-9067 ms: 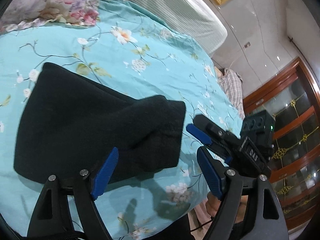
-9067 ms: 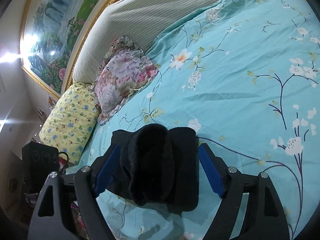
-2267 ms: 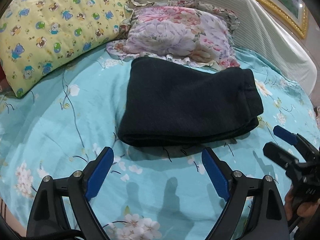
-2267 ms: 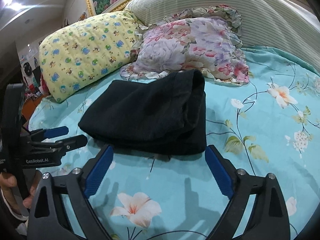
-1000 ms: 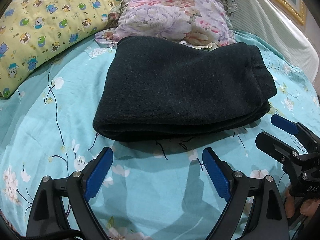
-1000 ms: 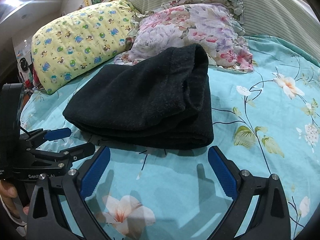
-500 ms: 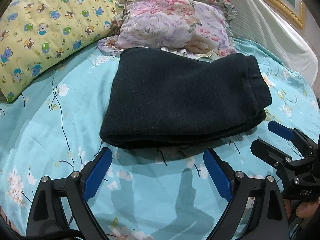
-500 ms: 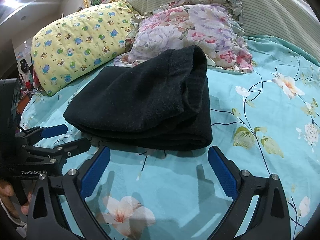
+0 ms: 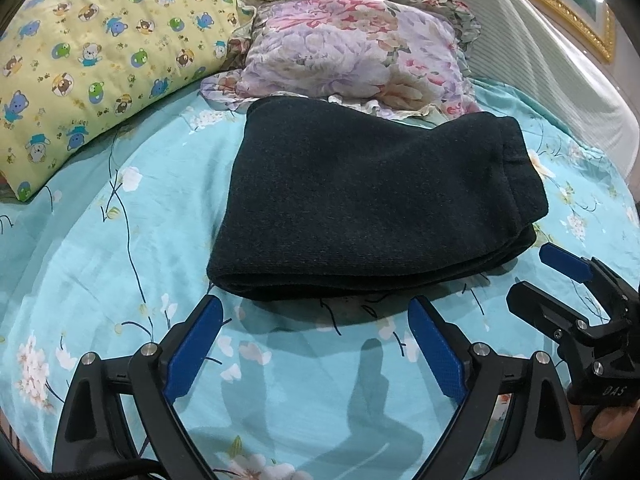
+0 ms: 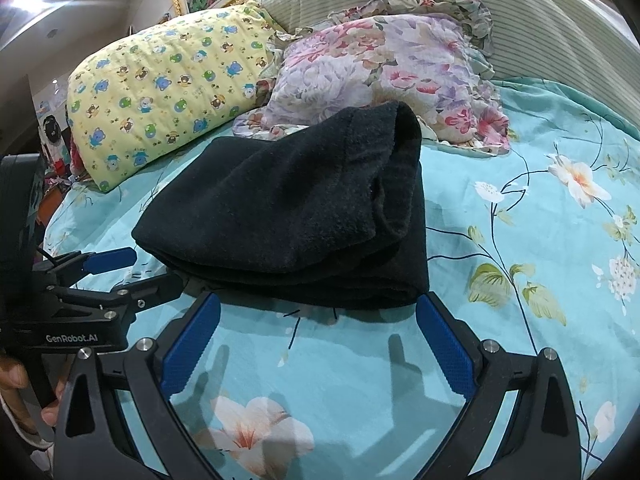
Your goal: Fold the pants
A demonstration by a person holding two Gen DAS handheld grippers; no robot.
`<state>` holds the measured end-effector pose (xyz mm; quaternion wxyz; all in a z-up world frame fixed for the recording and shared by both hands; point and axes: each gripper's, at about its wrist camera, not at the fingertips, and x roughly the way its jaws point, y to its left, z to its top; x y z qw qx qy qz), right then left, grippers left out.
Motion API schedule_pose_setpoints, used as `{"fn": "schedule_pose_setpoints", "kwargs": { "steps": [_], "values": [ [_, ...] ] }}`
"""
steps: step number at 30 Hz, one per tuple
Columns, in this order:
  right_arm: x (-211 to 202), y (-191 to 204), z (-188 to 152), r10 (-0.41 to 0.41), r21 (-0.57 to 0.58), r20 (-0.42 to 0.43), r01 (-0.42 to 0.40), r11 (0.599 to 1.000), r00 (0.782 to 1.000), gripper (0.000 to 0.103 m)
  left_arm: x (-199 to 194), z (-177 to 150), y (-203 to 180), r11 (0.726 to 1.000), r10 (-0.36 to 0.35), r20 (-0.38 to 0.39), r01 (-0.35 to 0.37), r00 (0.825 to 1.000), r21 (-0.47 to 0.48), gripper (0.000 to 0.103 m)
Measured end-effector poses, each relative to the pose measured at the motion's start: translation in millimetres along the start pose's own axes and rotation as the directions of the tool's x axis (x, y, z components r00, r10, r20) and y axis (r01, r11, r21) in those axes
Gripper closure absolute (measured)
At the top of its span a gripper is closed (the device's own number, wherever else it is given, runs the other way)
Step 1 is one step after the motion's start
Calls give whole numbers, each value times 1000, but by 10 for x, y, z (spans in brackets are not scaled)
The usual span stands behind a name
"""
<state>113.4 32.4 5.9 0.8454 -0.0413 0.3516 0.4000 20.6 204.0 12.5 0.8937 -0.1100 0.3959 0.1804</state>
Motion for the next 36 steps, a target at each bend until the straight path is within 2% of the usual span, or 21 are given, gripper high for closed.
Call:
{"fn": "schedule_pose_setpoints", "kwargs": {
  "steps": [20,28,36],
  "values": [
    [-7,37,39,2,-11,4,-2,1000,1000,5,29,34,43,1000,1,-13,-1,1000,-9,8],
    [-55,33,52,-3,-13,13,3,1000,1000,5,16,51,30,999,35,-9,-35,999,-6,6],
    [-131,-43,119,-17,-7,27,17,1000,999,5,-116,109,54,999,40,38,-40,998,-16,6]
  ]
}}
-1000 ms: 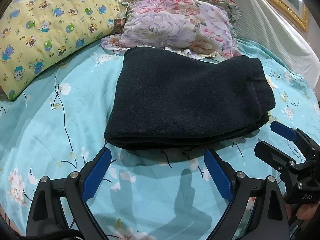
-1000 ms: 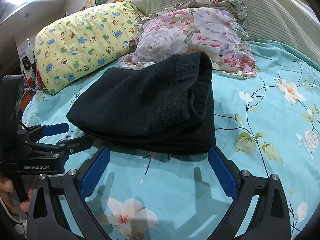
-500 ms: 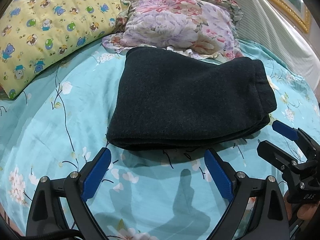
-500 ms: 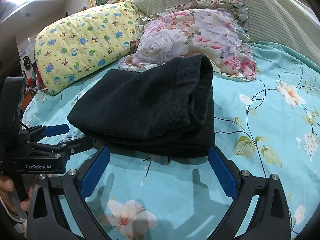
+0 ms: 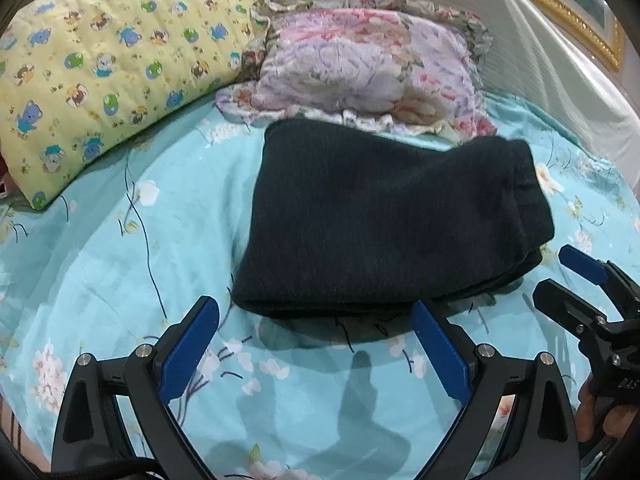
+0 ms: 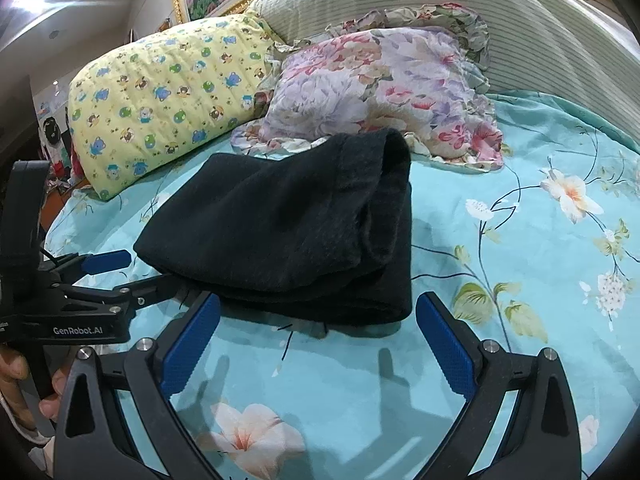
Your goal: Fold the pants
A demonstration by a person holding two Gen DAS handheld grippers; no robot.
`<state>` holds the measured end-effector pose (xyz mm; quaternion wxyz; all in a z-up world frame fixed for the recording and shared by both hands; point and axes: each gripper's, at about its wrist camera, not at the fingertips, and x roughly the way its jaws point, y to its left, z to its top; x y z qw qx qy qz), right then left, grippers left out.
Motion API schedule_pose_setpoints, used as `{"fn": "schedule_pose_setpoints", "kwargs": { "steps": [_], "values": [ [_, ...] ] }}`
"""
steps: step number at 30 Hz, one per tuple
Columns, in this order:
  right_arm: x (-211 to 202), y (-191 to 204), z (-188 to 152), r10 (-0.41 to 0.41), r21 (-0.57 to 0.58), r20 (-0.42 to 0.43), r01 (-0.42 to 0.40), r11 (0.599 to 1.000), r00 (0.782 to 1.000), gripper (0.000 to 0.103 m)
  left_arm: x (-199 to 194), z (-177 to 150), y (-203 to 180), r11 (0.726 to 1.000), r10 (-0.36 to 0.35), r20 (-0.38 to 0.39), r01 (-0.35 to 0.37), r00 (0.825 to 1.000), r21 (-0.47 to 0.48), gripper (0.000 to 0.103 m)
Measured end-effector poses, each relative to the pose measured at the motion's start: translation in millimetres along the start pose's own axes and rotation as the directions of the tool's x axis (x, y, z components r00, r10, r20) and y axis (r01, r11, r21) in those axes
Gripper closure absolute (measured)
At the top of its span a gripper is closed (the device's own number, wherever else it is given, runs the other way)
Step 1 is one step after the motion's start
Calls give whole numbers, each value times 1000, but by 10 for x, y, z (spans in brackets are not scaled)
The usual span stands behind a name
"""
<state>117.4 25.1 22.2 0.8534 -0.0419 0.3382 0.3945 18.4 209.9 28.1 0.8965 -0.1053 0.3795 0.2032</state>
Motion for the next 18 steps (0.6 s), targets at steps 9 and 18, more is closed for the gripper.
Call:
{"fn": "schedule_pose_setpoints", "kwargs": {
  "steps": [9,18],
  "values": [
    [21,-10,60,5,-11,-14,-6,1000,1000,5,18,40,-30,1000,-3,-8,3,1000,9,6],
    [-2,-27,55,17,0,-6,-17,1000,1000,5,16,94,-82,999,24,11,-24,1000,35,6]
  ]
}}
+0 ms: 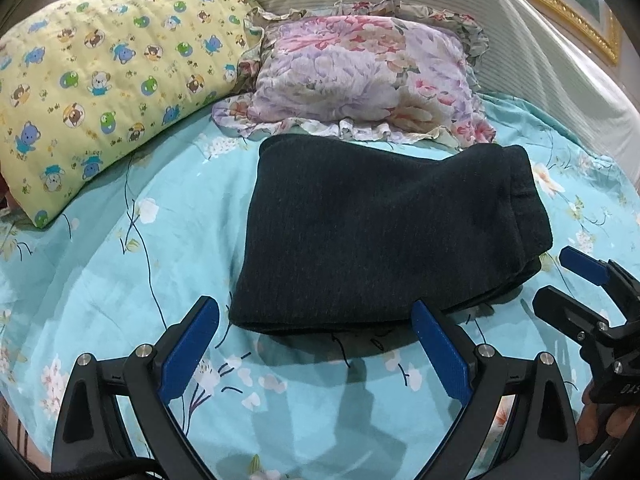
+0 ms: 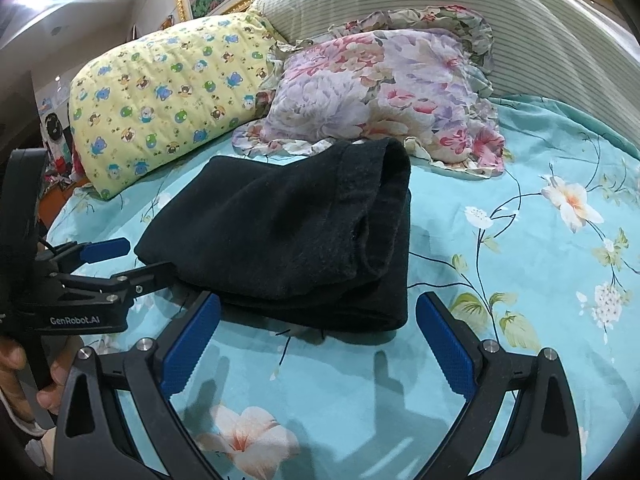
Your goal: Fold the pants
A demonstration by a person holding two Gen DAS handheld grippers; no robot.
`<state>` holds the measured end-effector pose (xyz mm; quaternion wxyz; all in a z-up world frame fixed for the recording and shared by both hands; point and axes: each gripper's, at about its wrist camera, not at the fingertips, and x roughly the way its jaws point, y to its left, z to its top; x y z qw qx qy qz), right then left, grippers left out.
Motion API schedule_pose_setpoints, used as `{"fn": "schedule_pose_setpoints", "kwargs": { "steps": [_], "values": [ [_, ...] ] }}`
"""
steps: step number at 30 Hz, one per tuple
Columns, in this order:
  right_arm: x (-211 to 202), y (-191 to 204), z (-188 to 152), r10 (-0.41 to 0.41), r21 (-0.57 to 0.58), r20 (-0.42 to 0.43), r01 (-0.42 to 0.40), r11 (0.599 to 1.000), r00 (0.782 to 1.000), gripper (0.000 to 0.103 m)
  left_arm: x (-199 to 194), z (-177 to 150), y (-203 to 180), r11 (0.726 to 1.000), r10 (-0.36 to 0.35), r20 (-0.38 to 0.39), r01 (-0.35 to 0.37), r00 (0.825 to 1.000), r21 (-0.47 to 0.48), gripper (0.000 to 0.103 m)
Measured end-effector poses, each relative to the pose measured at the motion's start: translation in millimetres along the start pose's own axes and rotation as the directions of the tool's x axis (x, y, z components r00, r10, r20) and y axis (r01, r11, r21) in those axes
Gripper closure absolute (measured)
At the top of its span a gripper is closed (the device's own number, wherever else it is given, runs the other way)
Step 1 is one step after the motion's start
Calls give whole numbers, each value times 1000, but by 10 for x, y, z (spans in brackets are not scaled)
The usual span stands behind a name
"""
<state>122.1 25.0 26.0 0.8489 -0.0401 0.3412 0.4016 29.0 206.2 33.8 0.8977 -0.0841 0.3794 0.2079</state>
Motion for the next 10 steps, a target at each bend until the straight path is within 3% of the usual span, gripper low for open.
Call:
{"fn": "schedule_pose_setpoints", "kwargs": {
  "steps": [6,10],
  "values": [
    [-31,-43,6,-3,8,0,3,1000,1000,5,36,28,-39,1000,15,-9,-15,1000,0,6],
    [-75,-71,10,-1,20,17,1,1000,1000,5,69,38,-31,1000,-16,-34,15,999,-19,6]
  ]
}}
